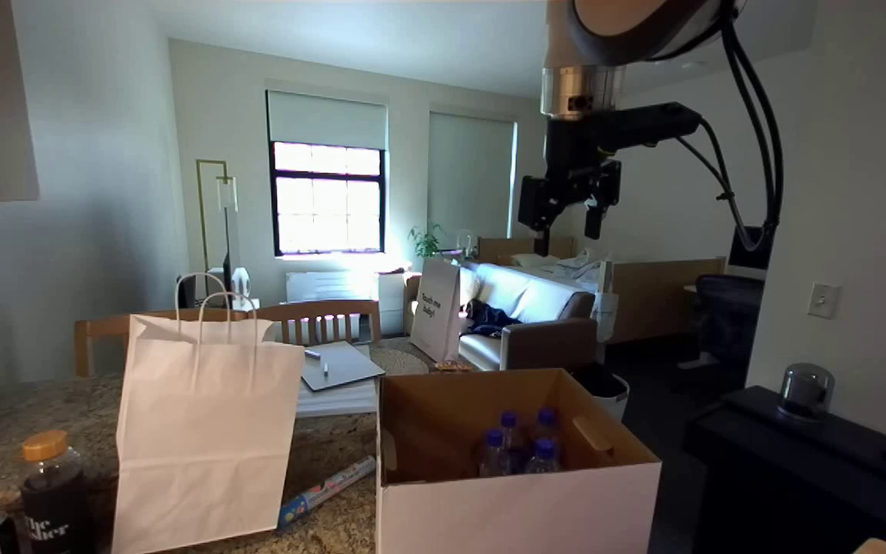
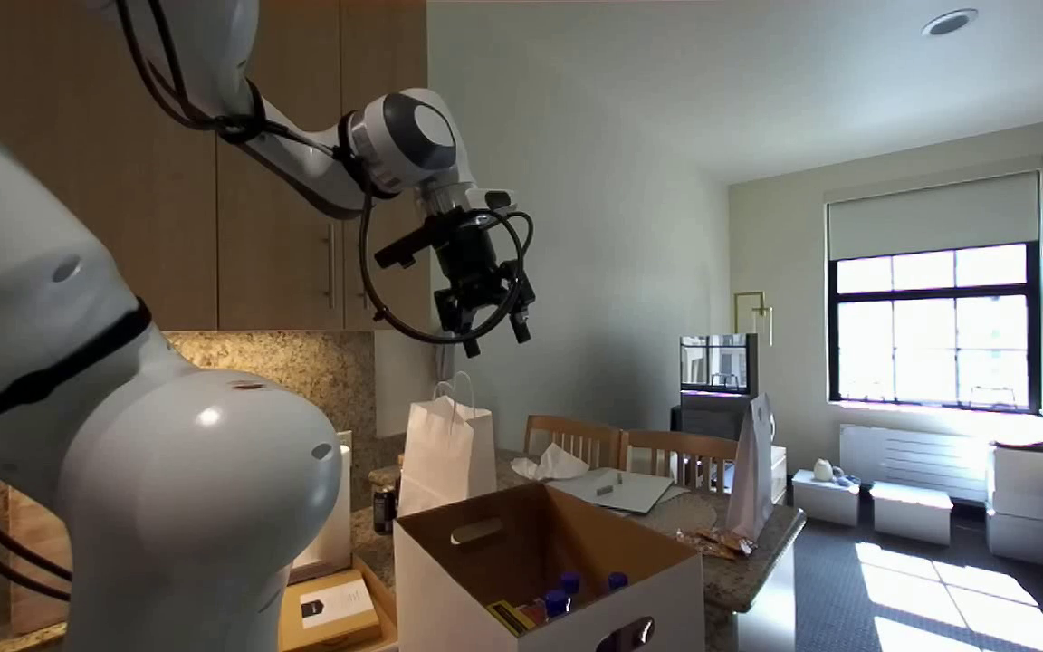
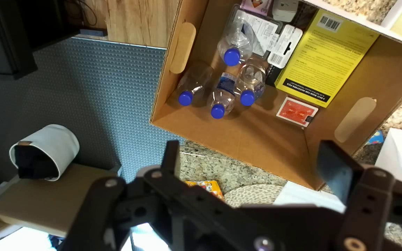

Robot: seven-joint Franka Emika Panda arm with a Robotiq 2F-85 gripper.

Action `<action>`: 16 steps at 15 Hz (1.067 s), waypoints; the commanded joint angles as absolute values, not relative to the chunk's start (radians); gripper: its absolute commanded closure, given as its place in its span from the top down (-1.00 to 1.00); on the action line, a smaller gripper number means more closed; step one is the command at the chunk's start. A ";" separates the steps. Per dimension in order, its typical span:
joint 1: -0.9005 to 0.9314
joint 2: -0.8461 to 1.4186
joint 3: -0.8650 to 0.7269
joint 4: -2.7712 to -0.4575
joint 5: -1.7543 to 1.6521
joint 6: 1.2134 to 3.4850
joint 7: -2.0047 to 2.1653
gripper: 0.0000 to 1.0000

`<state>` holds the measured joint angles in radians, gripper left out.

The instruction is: Move one bottle from the big box to the counter

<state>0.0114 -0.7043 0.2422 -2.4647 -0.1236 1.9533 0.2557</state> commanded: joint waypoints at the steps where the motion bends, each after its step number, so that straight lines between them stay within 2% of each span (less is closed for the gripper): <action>1: 0.027 -0.701 0.231 -2.463 -0.133 1.951 0.264 1.00; 12: 0.027 -0.701 0.231 -2.463 -0.133 1.951 0.264 1.00; 16: 0.051 -0.645 0.228 -2.409 -0.130 2.027 0.224 1.00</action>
<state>0.0239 -0.6964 0.2418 -2.4497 -0.1236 1.9668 0.2519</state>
